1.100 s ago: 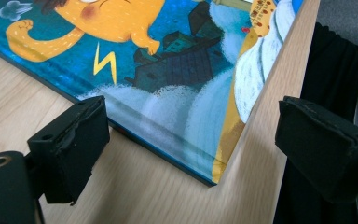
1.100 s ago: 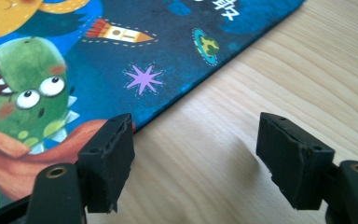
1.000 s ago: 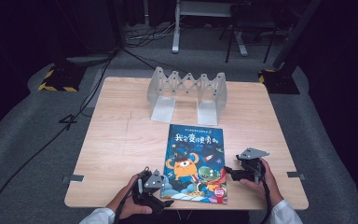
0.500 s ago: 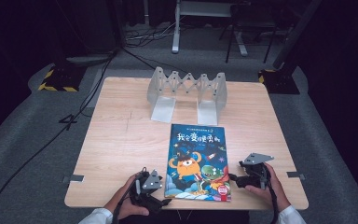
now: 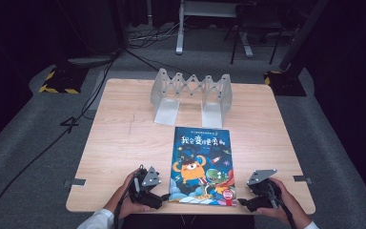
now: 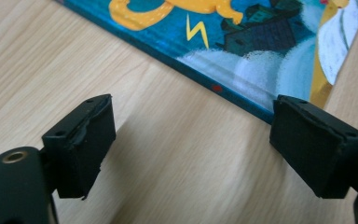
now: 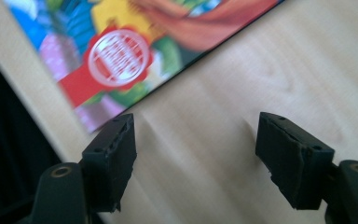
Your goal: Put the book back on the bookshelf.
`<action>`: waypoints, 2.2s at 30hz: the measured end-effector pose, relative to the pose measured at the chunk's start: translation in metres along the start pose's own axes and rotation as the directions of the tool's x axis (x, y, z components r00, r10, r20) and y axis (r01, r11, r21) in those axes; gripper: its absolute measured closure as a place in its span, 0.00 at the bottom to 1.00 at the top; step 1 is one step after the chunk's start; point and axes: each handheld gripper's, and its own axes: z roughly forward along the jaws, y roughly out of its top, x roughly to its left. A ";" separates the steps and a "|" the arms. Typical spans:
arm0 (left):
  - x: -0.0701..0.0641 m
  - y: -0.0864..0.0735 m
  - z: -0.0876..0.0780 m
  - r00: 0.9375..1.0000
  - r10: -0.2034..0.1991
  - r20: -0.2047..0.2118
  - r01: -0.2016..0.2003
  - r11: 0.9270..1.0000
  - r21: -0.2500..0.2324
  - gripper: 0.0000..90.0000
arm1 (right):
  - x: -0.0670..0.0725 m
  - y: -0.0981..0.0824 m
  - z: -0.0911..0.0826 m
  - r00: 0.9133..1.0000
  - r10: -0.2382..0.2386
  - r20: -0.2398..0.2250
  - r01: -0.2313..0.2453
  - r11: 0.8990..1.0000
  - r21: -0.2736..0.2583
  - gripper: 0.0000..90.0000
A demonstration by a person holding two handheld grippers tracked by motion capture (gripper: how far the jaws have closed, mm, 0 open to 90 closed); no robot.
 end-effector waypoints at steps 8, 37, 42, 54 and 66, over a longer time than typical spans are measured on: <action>-0.006 0.003 0.003 1.000 0.001 0.002 -0.001 1.000 0.004 0.15 | 0.014 0.008 -0.007 0.998 -0.057 -0.027 0.060 0.987 0.146 0.57; -0.009 0.006 0.006 0.999 0.025 0.023 -0.025 1.000 0.002 0.15 | 0.007 -0.022 -0.005 0.991 -0.039 -0.127 0.018 0.986 -0.165 0.88; -0.003 0.003 0.004 1.000 -0.002 -0.002 0.002 1.000 0.000 0.15 | 0.009 -0.024 0.001 0.987 -0.023 -0.161 -0.020 0.965 -0.262 0.81; 0.000 0.002 0.002 1.000 -0.011 -0.007 0.011 1.000 0.002 0.15 | 0.000 -0.011 -0.005 0.964 -0.007 -0.265 -0.093 0.926 -0.365 0.46; 0.000 0.002 0.002 1.000 -0.011 -0.007 0.011 1.000 0.002 0.15 | -0.024 0.012 -0.004 0.950 0.042 -0.308 -0.168 0.904 -0.393 0.42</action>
